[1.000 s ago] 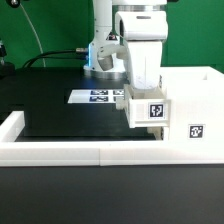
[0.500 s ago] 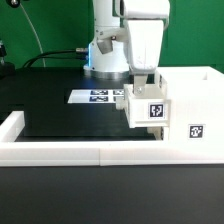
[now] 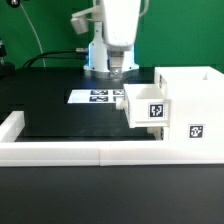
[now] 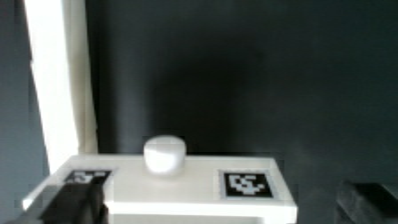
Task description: Assemble drawer
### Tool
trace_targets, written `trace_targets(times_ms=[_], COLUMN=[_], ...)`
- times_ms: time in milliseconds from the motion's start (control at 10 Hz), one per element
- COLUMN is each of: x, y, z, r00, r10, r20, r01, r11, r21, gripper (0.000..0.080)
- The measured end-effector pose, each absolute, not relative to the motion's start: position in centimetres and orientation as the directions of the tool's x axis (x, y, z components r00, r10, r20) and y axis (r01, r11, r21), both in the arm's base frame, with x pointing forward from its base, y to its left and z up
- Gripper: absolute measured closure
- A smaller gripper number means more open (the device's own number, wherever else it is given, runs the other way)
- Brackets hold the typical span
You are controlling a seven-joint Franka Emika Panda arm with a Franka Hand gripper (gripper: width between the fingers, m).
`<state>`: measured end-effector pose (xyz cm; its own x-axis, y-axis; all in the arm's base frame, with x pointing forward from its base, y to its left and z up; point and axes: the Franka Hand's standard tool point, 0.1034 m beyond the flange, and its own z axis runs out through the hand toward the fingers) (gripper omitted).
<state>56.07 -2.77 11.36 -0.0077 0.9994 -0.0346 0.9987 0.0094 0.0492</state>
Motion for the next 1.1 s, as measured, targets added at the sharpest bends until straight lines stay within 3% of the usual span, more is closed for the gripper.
trace_targets(times_ms=[200,500,1100], x=[55.9,55.0,53.3], y=[-4.0,-6.9,-4.6], z=[10.9,8.3,4.7], r00=[-0.037,-0.034,-0.002], r10=[0.999,0.989,0.975], r20=[0.035,0.141,0.221], r01=[0.998,0.999,0.999], r11=[0.035,0.032,0.012], r21=[0.042,0.016,-0.042], gripper=[0.015,0.015,0.015])
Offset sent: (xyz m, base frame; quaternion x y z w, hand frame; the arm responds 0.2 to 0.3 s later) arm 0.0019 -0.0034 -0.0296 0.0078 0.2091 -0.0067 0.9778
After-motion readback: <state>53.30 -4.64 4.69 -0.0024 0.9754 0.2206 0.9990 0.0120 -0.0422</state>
